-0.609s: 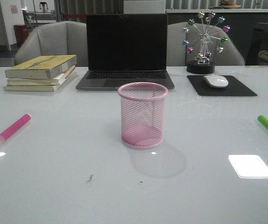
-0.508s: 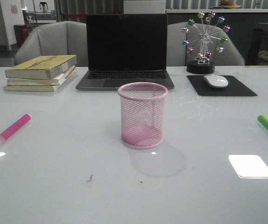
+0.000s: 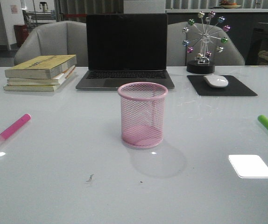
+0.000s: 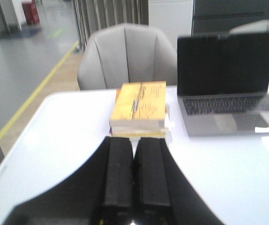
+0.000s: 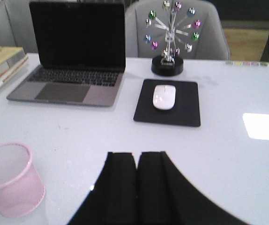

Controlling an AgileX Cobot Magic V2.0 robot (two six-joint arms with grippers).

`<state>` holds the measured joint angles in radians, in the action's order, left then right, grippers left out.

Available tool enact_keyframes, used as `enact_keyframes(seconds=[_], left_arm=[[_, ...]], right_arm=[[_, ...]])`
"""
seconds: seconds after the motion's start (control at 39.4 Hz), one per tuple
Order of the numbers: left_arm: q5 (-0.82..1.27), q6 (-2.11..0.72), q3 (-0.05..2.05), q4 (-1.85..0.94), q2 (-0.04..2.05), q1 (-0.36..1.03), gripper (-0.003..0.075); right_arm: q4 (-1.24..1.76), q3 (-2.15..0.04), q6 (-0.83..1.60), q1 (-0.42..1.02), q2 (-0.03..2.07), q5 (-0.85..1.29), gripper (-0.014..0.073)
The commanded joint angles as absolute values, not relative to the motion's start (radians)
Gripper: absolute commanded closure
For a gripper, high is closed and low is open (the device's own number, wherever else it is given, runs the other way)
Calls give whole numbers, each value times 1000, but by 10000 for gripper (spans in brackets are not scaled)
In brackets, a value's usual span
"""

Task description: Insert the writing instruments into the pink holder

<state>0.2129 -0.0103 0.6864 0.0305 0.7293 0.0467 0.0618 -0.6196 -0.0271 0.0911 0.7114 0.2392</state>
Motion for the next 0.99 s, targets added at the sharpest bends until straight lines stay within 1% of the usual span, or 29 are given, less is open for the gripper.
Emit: enact_keyframes(seconds=[0.0,0.1,0.15,0.2,0.25,0.28,0.33,0.38,0.43,0.79,0.96], left_arm=[[149,0,724,30,783,47,627],[145,0,724,23,810,47,627],[135,0,724,20,811,47,609],[119,0,724,20,811,47,555],[102,0,724,20,811,47,489],[92,0,724,20,811,47,444],[84,0,724,20,811,47,377],[84,0,724,20,811,47,334],[86,0,724,20,811,47,323],[94,0,722,-14,814,47,325],[96,0,722,-14,814,47,327]], right_arm=[[51,-657,-26,93,767,169,543],[51,-657,-26,93,807,170,540],[51,-657,-26,93,817,170,505],[51,-657,-26,93,817,171,438],[51,-657,-26,93,817,171,318],[51,-657,-26,93,817,172,263],[51,-657,-26,93,817,173,162],[51,-657,-26,93,817,174,90],[51,-657,-26,93,817,174,53],[57,-656,-26,93,822,173,51],[57,-676,-26,93,895,215,53]])
